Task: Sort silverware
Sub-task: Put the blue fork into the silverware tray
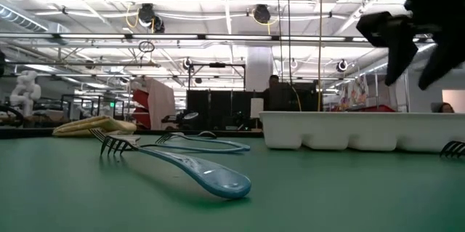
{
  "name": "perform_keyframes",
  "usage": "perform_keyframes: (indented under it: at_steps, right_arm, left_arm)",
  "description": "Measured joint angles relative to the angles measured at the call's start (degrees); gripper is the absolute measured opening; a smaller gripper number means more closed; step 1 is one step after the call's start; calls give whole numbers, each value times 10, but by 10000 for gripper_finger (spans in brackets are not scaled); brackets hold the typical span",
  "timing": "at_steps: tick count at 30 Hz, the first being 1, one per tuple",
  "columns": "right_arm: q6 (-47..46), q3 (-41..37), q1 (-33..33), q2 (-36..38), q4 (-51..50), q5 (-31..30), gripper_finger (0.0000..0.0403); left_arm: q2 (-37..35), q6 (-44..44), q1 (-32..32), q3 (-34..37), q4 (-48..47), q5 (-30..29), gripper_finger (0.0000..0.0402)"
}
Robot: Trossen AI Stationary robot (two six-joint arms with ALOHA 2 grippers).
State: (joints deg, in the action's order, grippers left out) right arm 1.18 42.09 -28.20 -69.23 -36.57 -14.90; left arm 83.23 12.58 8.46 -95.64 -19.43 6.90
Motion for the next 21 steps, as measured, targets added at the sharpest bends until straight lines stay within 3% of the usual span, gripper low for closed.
perform_keyframes:
  at_steps: [10, 21]
  right_arm:
    - [-49, 0, -78, -106, 31, 11, 160]
    - [-50, 0, -96, -192, 74, -22, 160]
  left_arm:
    - [-37, 36, -77, 1, -161, -100, 141]
    - [-34, 36, -131, 4, -176, -135, 141]
